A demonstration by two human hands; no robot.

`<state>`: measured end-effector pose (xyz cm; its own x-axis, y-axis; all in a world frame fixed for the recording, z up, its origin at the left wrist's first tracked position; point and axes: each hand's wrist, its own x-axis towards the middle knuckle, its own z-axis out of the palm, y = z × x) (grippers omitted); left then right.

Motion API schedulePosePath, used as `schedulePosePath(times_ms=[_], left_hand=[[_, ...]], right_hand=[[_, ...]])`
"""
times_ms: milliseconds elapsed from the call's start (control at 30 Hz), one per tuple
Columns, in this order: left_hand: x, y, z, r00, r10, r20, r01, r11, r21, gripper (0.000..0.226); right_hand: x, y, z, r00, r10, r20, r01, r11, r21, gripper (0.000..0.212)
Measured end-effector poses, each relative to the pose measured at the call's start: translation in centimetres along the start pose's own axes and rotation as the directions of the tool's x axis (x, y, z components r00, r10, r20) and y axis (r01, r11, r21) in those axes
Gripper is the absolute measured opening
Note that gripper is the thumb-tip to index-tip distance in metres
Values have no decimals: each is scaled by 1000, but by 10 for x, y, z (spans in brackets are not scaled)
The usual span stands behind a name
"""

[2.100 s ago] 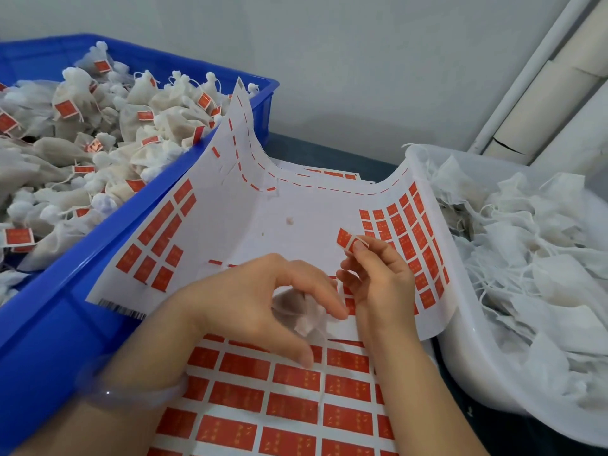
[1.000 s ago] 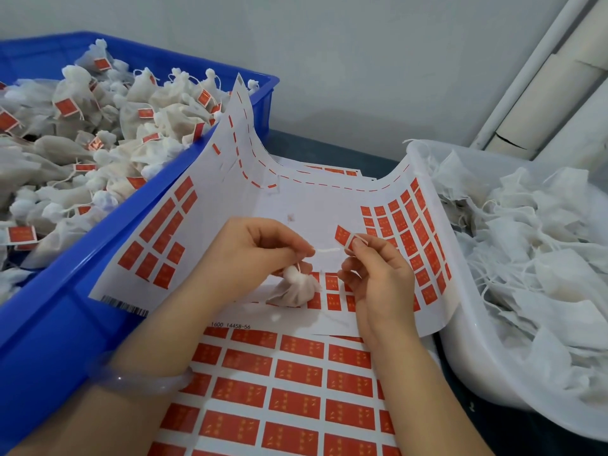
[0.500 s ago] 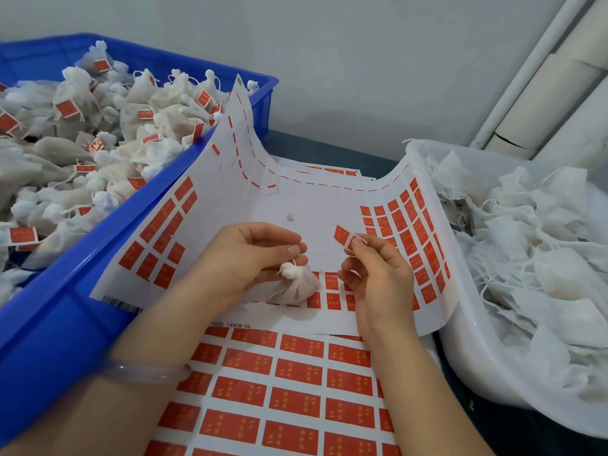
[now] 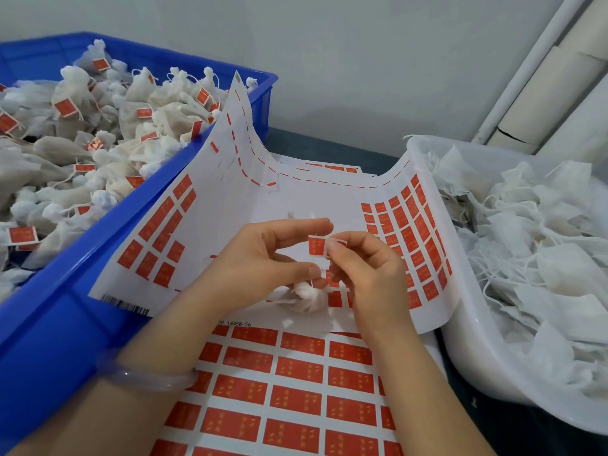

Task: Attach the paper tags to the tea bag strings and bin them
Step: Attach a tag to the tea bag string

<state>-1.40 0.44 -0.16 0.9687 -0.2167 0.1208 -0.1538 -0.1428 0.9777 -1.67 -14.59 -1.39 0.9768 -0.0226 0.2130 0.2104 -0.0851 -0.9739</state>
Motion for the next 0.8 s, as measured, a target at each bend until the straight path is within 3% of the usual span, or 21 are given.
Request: schedulePosePath(times_ms=[367,800], left_hand=[[-6,5,2,988,71,140,-62,996,-67,61],[-6,5,2,989,79,129,-71,995,-66,60]], right_hand=[[0,-1,1,999,38,-8,-38,999,-16,8],[0,-1,1,999,23,-37,-24,999,-32,4]])
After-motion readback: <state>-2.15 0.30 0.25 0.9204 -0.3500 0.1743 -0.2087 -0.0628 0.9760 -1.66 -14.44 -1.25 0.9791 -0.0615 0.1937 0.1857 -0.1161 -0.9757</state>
